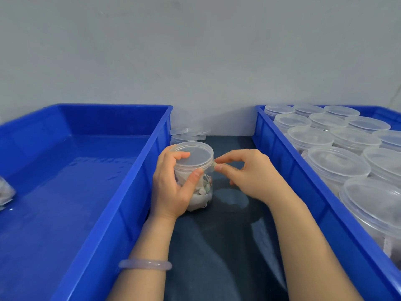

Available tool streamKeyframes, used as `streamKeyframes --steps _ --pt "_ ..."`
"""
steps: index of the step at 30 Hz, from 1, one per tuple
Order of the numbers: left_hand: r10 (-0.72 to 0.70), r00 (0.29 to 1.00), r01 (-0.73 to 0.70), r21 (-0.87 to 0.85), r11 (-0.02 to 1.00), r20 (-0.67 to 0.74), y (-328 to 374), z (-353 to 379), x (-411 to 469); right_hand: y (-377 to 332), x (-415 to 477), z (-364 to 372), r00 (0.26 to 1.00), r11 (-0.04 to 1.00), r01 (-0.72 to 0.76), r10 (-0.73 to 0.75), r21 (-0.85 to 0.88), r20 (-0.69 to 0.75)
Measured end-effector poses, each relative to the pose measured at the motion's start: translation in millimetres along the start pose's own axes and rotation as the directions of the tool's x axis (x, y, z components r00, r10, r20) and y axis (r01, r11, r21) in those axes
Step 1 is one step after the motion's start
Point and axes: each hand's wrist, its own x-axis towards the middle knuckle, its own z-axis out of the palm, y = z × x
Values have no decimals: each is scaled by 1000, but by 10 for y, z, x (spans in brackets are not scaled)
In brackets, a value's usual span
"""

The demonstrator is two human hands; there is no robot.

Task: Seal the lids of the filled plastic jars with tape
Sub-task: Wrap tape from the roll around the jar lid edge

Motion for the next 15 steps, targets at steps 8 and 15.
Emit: streamKeyframes --steps 8,15 --pt "-106 992 115 -125 985 74 102 -10 19 -11 20 87 998 1000 -17 16 -18 -59" --pt "-230 969 242 -184 953 88 197 -20 73 28 -35 -25 999 999 -39 39 -3 15"
